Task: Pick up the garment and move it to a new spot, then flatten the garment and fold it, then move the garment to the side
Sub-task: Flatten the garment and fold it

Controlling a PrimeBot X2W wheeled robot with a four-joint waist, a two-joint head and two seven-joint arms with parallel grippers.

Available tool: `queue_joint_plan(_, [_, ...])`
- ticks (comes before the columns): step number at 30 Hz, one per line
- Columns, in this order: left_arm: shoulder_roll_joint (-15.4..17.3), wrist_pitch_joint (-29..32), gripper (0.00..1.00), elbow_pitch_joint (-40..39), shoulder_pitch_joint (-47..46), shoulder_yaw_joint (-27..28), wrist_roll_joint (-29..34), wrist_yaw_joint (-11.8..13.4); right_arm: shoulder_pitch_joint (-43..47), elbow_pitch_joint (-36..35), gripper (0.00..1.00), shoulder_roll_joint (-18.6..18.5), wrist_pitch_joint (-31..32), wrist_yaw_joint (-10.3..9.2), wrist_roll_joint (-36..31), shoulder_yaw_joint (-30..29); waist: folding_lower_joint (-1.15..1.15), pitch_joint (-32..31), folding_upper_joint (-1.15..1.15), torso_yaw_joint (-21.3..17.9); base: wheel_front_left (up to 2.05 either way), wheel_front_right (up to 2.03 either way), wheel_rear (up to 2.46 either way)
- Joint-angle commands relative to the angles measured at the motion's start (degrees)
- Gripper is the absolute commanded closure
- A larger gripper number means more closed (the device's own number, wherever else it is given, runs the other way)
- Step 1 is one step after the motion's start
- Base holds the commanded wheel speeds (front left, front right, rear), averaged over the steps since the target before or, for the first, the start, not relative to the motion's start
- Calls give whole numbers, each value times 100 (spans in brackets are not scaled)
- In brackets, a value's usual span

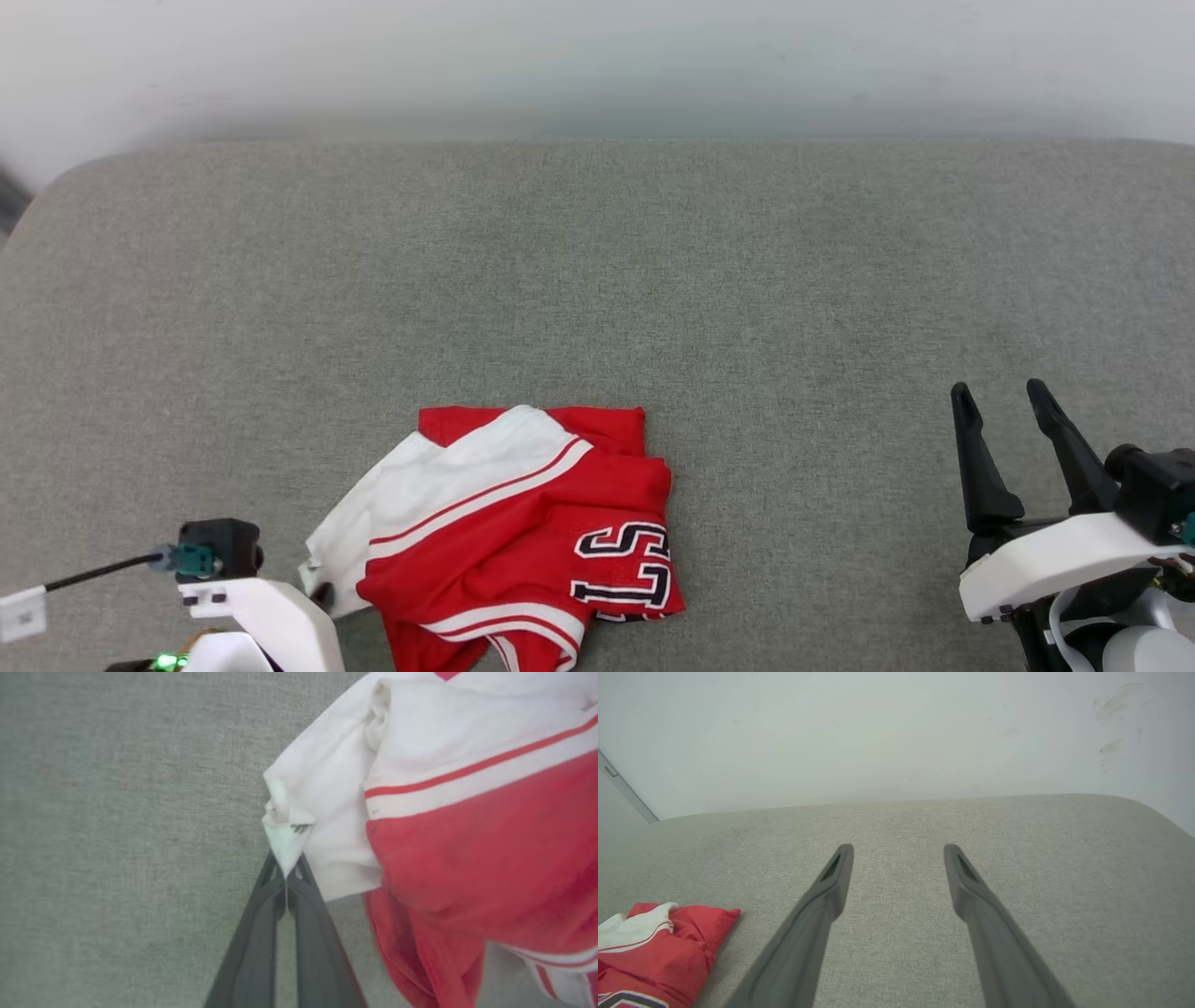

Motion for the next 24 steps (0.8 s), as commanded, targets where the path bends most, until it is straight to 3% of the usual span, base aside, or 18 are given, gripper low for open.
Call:
queue_joint_plan(1, [-46,-75,24,53,16,9,20,-23,-15,-4,0,6,28,-2,-32,11,0,-27,0,-6,0,0,0])
queue_joint_plan(2, [-92,-183,0,100,-3,39,60,-14,-15,4,0,6,29,-2,-32,16,0,-51,0,-13,0,0,0])
queue_joint_plan(18, [-736,-2237,0,12,-497,26,1406,209,215,116,0,6,427,-2,-50,165,0,-634,0,-88,0,0,0])
queue_joint_plan(24, [-946,-2546,0,-184,-408,108,1739,306,146,330,0,-143,888,-2,173,374,0,-740,0,-66,0,0,0])
